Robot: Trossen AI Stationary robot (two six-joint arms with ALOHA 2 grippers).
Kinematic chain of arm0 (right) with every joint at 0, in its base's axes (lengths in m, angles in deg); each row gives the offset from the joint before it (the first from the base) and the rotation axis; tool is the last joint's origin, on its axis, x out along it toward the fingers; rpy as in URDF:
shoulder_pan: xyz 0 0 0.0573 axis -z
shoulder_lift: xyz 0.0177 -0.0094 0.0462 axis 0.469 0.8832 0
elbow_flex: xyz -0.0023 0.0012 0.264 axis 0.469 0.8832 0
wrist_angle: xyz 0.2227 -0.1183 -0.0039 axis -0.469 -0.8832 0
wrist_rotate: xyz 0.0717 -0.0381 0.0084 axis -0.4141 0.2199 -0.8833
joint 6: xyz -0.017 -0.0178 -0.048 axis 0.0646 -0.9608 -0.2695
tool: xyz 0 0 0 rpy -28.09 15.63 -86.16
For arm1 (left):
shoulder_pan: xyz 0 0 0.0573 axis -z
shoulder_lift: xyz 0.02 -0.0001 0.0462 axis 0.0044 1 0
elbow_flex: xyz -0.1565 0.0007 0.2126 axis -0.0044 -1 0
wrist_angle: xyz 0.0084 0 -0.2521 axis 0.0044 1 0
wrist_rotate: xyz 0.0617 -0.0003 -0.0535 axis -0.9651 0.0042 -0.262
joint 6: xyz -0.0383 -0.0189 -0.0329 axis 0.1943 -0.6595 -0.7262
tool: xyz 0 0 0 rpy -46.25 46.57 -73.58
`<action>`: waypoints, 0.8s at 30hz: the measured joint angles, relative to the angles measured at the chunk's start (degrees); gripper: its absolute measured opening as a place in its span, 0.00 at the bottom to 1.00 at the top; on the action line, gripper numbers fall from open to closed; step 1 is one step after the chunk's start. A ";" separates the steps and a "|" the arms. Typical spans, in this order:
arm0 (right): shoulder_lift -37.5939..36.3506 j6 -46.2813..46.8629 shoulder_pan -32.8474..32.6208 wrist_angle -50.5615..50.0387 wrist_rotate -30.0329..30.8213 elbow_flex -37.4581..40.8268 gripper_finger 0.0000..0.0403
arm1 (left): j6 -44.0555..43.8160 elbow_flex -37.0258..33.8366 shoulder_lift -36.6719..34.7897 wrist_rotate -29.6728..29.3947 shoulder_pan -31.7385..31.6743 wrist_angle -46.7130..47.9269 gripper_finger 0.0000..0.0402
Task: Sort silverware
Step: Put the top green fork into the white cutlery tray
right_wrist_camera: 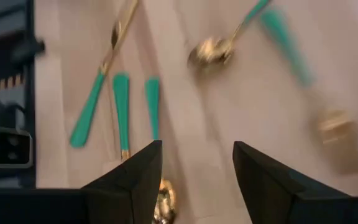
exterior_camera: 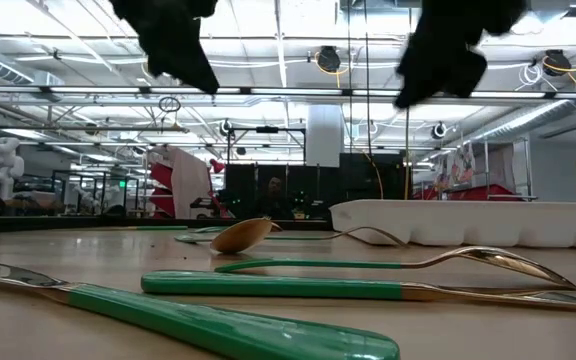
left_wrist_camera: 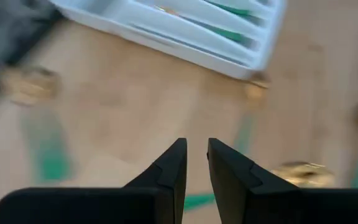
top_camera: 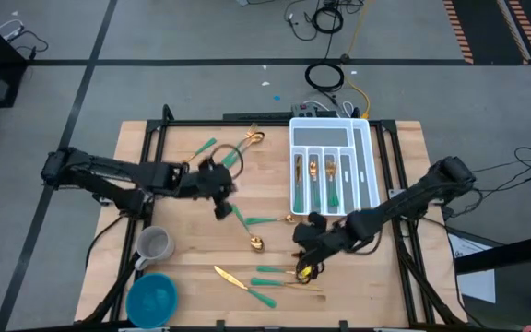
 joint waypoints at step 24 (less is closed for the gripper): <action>-15.24 6.03 -0.97 -11.84 12.78 -0.08 0.47 | 22.07 7.30 12.97 14.20 -53.12 12.03 0.18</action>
